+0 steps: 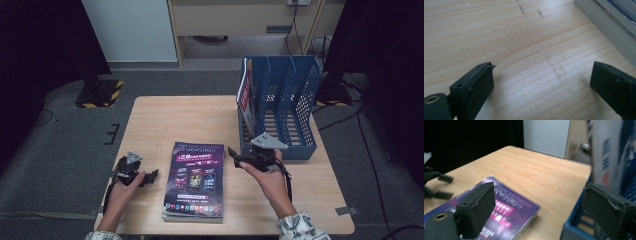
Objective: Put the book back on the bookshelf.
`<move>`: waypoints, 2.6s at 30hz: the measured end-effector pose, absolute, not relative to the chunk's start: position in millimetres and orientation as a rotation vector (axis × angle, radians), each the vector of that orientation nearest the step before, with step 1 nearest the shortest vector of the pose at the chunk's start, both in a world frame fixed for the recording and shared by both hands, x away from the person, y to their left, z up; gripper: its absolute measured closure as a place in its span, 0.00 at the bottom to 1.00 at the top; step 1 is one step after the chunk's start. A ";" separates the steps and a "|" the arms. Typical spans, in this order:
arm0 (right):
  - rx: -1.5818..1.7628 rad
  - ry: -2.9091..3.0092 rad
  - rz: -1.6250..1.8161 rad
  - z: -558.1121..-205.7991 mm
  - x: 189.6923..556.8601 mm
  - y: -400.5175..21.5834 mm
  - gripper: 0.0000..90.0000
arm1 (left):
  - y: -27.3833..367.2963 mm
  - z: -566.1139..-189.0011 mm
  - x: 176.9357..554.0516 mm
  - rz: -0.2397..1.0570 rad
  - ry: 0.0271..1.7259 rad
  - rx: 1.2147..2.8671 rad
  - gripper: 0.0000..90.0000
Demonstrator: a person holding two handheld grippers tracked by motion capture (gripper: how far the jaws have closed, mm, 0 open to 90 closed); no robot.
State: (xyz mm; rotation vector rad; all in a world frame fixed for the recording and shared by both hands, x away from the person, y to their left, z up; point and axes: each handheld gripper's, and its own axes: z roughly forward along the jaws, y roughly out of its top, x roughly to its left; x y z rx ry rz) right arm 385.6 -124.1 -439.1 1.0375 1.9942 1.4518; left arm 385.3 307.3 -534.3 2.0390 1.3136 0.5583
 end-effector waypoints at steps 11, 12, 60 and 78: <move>0.971 2.155 1.455 -479.1 366.2 -98.0 0.32 | 299.0 -520.4 375.4 0.548 1.242 2.011 0.13; 0.959 2.174 1.436 -481.9 364.4 -94.7 0.33 | 297.3 -518.7 373.6 0.546 1.229 2.005 0.14; 1.056 2.376 1.378 -511.1 365.6 -84.7 0.26 | 234.6 -506.9 364.7 0.400 0.963 2.056 0.61; 1.201 2.474 1.418 -530.7 382.9 -85.9 0.17 | 230.5 -507.9 363.1 0.392 0.966 2.058 0.59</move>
